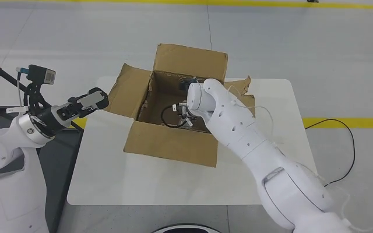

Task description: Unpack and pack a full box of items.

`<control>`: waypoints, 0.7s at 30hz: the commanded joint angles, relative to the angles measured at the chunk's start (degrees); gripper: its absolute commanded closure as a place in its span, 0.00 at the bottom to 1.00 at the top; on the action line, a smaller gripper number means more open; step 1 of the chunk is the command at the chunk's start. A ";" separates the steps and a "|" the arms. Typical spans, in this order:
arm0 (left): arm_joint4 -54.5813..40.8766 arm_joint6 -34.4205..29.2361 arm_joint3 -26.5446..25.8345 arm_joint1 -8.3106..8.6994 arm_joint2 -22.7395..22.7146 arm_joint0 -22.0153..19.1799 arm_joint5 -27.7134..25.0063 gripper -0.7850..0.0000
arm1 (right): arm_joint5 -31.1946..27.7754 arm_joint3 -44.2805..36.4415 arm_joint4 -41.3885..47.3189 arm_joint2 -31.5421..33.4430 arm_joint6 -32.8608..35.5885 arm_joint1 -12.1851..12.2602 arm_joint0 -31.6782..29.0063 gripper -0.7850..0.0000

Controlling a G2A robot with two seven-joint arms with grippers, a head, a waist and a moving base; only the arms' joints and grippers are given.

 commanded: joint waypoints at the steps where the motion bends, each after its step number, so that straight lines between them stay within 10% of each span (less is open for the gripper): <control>1: 0.00 0.00 0.00 0.00 0.00 0.00 0.00 0.00 | -0.20 1.84 0.13 -0.64 -0.13 -0.72 0.45 1.00; 8: 0.00 0.00 0.00 0.00 0.00 0.00 0.00 0.00 | -0.84 7.34 0.99 -2.11 -0.06 -3.15 2.08 1.00; 16: 0.00 0.00 0.00 0.00 0.00 0.00 0.00 0.00 | -1.12 11.40 1.71 -2.49 -0.19 -5.20 4.01 0.40; 21: 0.00 0.00 0.00 0.00 0.00 0.00 0.00 0.00 | -1.56 13.47 2.02 -2.46 -0.49 -6.14 4.66 0.37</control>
